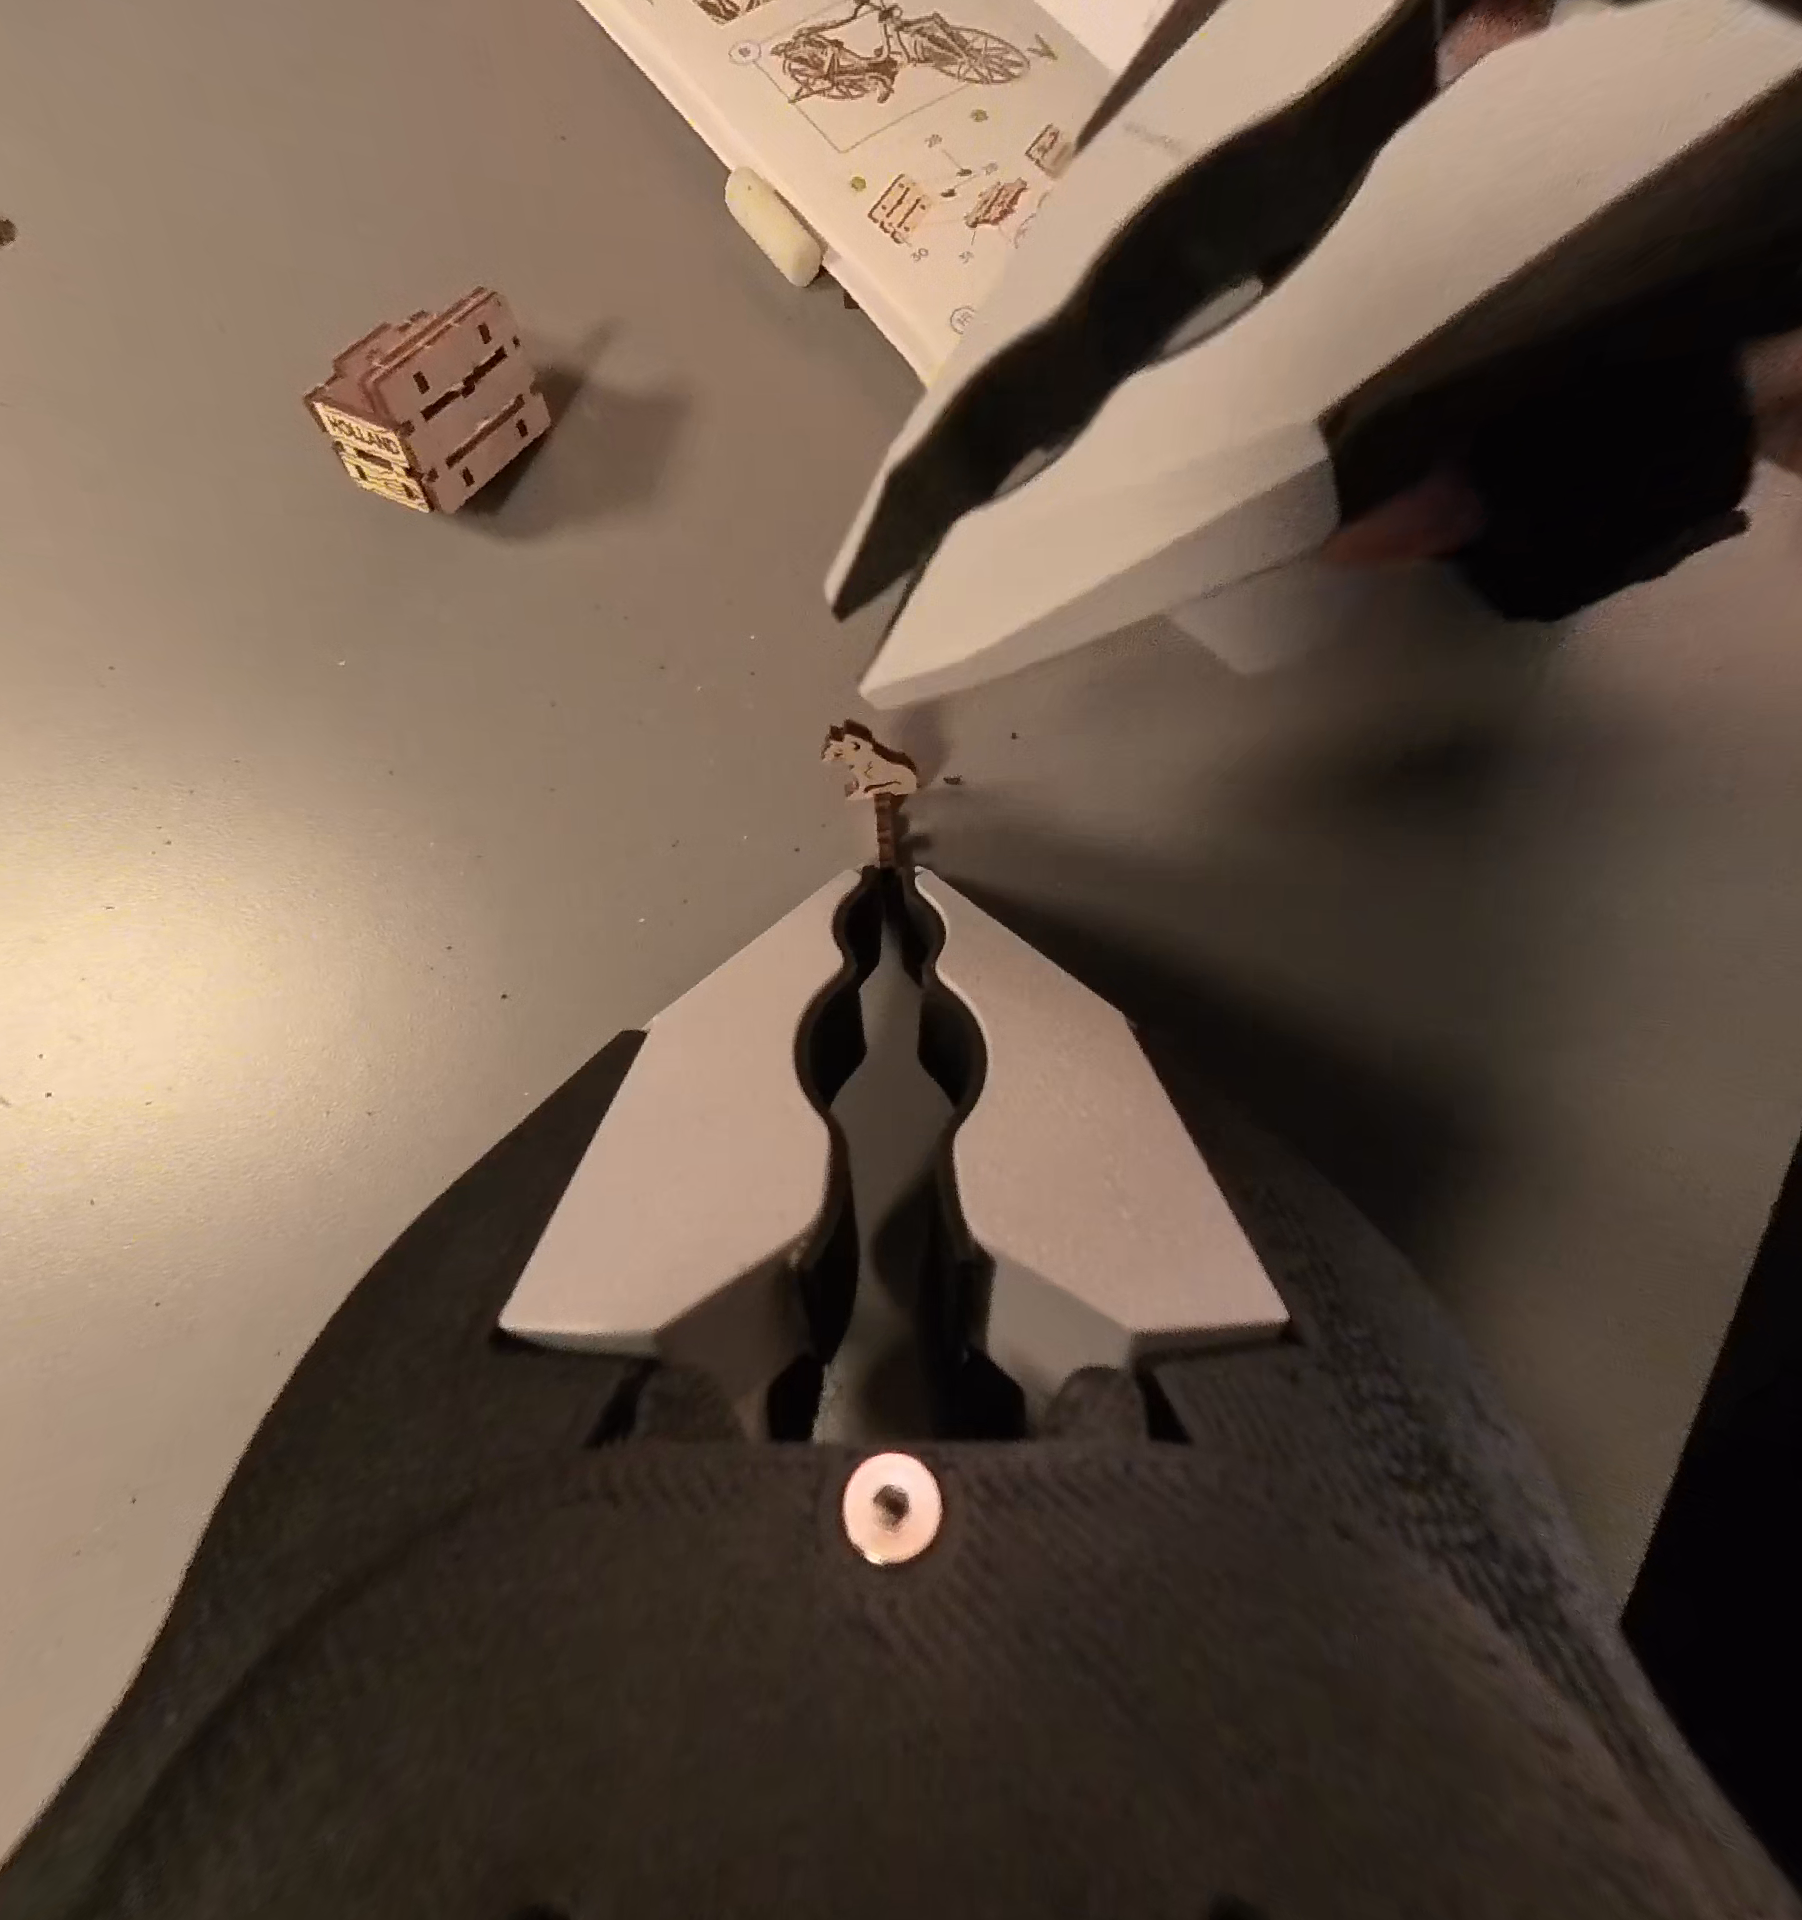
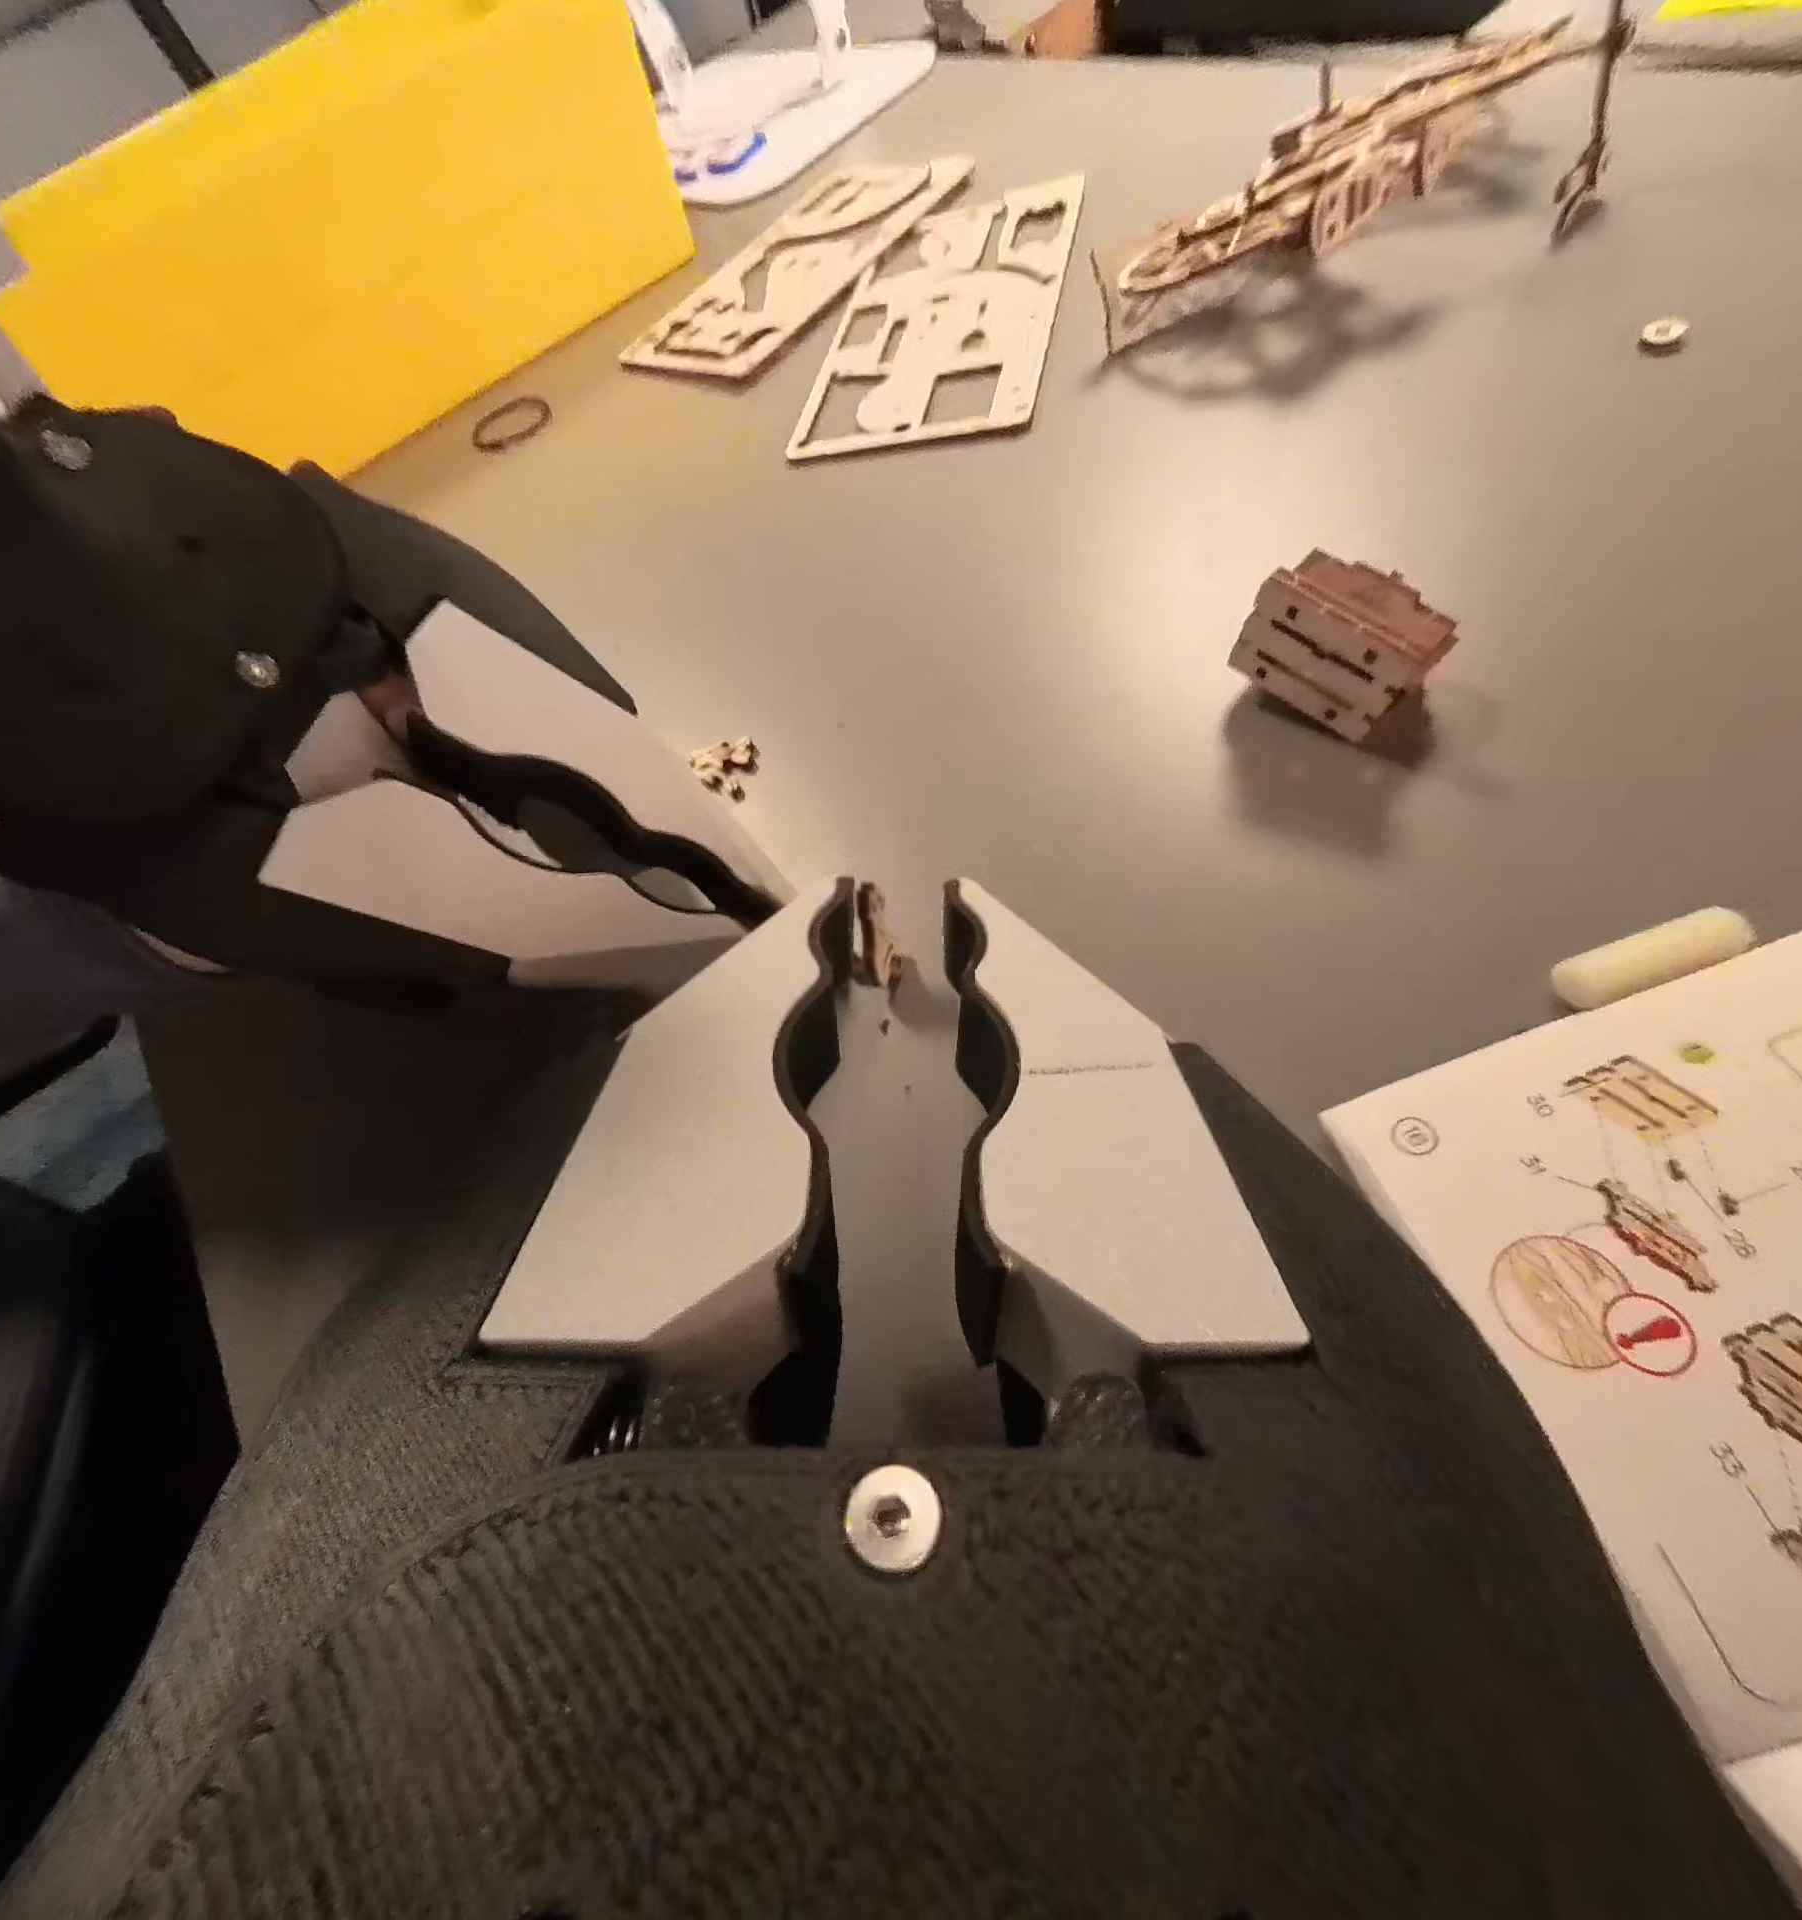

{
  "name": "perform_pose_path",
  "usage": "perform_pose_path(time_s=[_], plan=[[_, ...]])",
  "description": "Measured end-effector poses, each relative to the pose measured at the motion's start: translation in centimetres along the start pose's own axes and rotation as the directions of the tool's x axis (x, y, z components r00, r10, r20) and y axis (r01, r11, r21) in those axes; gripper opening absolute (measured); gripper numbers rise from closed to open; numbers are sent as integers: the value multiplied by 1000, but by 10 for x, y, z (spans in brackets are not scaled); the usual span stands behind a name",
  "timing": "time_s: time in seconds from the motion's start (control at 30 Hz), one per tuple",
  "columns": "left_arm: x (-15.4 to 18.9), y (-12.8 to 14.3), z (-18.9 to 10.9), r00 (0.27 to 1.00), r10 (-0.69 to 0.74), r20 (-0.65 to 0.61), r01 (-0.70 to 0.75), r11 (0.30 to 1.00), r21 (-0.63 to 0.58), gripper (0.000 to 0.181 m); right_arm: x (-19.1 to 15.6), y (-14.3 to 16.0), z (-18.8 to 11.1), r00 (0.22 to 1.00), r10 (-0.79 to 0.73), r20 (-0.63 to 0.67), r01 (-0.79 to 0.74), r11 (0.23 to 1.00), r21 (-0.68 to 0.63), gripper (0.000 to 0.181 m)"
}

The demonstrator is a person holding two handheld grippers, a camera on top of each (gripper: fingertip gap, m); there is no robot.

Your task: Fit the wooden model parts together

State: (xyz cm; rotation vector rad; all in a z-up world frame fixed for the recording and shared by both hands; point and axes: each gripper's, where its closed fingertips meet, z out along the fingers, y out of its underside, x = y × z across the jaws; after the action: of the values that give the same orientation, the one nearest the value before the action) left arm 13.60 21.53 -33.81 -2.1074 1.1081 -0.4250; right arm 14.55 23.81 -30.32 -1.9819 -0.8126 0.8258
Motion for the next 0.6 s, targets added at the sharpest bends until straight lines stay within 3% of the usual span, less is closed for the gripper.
perform_pose_path(time_s=[0.23,0.6], plan=[[0,0,0,1000,3,1,-3,1000,-3,1,-5,15,11,997,-71,-9,70,992,-109,1],[0,0,0,1000,4,6,-4,1000,-8,1,-5,17,11,984,-145,-99,133,984,-122,0]])
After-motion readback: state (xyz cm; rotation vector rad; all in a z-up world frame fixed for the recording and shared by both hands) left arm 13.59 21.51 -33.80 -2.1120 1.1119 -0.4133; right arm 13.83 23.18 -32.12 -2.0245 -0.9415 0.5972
